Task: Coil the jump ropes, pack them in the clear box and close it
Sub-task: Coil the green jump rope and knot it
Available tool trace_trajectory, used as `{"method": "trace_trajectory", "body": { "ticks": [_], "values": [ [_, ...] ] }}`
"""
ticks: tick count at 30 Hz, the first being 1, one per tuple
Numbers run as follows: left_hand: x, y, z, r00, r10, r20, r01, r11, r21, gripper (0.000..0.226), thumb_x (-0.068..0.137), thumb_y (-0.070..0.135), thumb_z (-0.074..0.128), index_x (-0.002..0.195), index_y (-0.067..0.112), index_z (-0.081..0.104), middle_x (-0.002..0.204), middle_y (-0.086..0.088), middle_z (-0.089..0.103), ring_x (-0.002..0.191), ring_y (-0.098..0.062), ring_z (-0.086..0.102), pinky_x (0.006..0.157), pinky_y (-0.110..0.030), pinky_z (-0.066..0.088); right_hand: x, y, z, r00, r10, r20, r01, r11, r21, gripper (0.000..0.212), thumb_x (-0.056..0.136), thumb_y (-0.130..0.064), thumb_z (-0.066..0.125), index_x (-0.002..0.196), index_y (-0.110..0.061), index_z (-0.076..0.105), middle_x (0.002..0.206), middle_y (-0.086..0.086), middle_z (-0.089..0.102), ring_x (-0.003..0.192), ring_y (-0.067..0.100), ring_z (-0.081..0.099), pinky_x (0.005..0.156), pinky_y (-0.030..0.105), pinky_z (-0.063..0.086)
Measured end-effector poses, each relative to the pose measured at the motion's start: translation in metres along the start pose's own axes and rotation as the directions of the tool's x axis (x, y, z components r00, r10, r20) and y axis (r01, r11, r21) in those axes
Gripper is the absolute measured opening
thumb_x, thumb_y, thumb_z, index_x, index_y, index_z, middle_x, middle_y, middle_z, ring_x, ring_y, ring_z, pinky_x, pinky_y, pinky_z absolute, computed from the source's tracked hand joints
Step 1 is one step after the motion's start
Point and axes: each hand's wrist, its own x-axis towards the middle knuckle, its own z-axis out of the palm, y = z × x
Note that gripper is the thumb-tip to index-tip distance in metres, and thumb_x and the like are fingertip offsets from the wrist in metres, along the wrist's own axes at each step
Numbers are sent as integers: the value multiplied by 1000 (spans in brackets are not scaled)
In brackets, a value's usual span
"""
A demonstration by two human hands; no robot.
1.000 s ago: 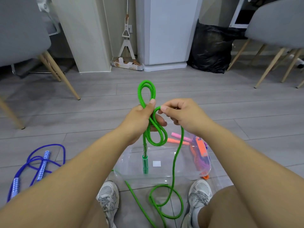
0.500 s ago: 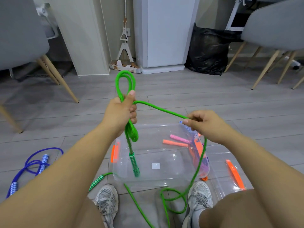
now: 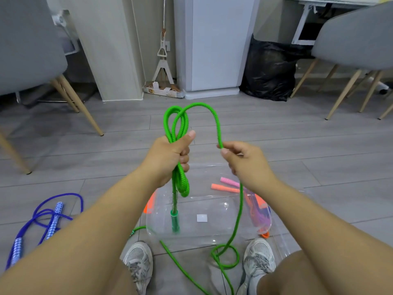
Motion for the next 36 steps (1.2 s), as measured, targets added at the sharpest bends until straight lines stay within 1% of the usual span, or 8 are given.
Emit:
{"method": "trace_trajectory", "body": {
  "ticks": [7, 11, 15, 19, 25, 30, 33, 36],
  "values": [
    [0, -4, 15, 996, 80, -37, -75, 990, 115, 27, 90, 27, 61, 75, 11, 45, 53, 3, 30, 44, -12, 27, 44, -24, 33, 0, -17, 22, 1000, -26, -13, 26, 1000, 2, 16, 83, -18, 68, 69, -21, 59, 67, 1, 57, 54, 11, 44, 57, 28, 37],
    [3, -6, 16, 992, 115, -56, -105, 982, 159, 34, 87, 25, 65, 63, 17, 44, 55, 0, 32, 45, -14, 31, 49, -28, 35, 1, -20, 20, 999, -11, 42, 15, 996, -84, 14, 84, -22, 67, 72, -17, 63, 77, 11, 66, 55, 10, 45, 60, 27, 39],
    [4, -5, 16, 991, 117, -66, -101, 974, 203, 14, 82, 18, 71, 74, 17, 60, 44, 10, 39, 46, -13, 33, 49, -26, 35, -1, -19, 18, 995, -10, 99, 23, 991, -129, 17, 83, -24, 68, 67, -22, 63, 61, -8, 63, 46, -1, 47, 57, 22, 38],
    [6, -7, 16, 991, 110, -72, -92, 974, 209, 17, 86, 15, 67, 73, 17, 56, 49, 7, 38, 45, -12, 33, 50, -26, 36, 0, -15, 16, 991, 1, 135, 15, 993, -117, 18, 83, -22, 68, 65, -20, 64, 45, -14, 56, 41, 0, 45, 53, 22, 37],
    [8, -7, 15, 984, 127, -126, -94, 965, 245, 20, 96, 24, 52, 78, 15, 53, 63, 0, 47, 56, -13, 39, 66, -35, 41, 0, -3, 6, 967, 14, 253, 8, 997, -82, 11, 87, -17, 63, 78, -23, 65, 66, -5, 67, 49, 5, 50, 54, 30, 42],
    [10, 2, 6, 992, 86, -90, -88, 996, -17, 23, 101, 23, 41, 82, 13, 50, 69, 1, 72, 64, -14, 59, 61, -29, 47, 1, 18, -19, 962, 4, 273, 32, 991, -127, 11, 88, -16, 61, 81, -22, 66, 57, -10, 63, 46, 2, 43, 52, 16, 38],
    [8, 8, -1, 995, 76, -59, -86, 979, -187, 30, 101, 21, 39, 78, 3, 50, 57, -1, 63, 63, -21, 68, 63, -39, 57, 0, 36, -32, 961, 58, 269, 3, 975, -221, 12, 89, -19, 59, 87, -12, 69, 54, -10, 59, 48, -1, 44, 58, 19, 36],
    [8, 12, -8, 992, 90, -89, -111, 958, -266, 31, 101, 21, 40, 71, 12, 39, 46, 4, 42, 42, -13, 51, 61, -42, 59, -2, 51, -44, 955, 137, 262, -47, 945, -323, 18, 90, -23, 59, 86, -10, 70, 51, -11, 56, 48, -2, 45, 58, 21, 34]
  ]
}}
